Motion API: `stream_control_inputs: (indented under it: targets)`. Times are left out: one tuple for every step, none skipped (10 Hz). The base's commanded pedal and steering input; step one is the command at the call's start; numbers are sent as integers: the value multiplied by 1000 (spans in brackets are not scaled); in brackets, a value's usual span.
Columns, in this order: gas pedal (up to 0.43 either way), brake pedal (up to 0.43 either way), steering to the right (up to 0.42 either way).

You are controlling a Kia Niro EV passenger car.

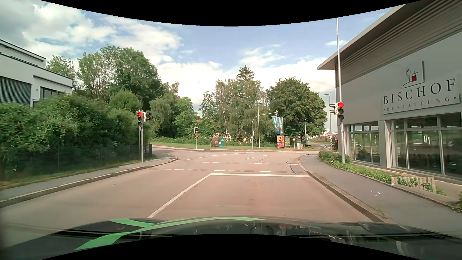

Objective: Follow the waypoints while adhering to traffic rules and regulations

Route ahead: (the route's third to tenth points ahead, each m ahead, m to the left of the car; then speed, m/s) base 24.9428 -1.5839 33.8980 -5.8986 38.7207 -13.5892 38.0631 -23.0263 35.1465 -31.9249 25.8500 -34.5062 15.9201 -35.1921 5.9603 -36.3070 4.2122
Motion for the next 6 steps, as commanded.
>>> stream_control_inputs:
  targets:
    - [0, 213, 30]
    - [0, 232, 30]
    - [0, 238, 30]
    - [0, 244, 30]
    - [0, 256, 30]
    - [0, 256, 30]
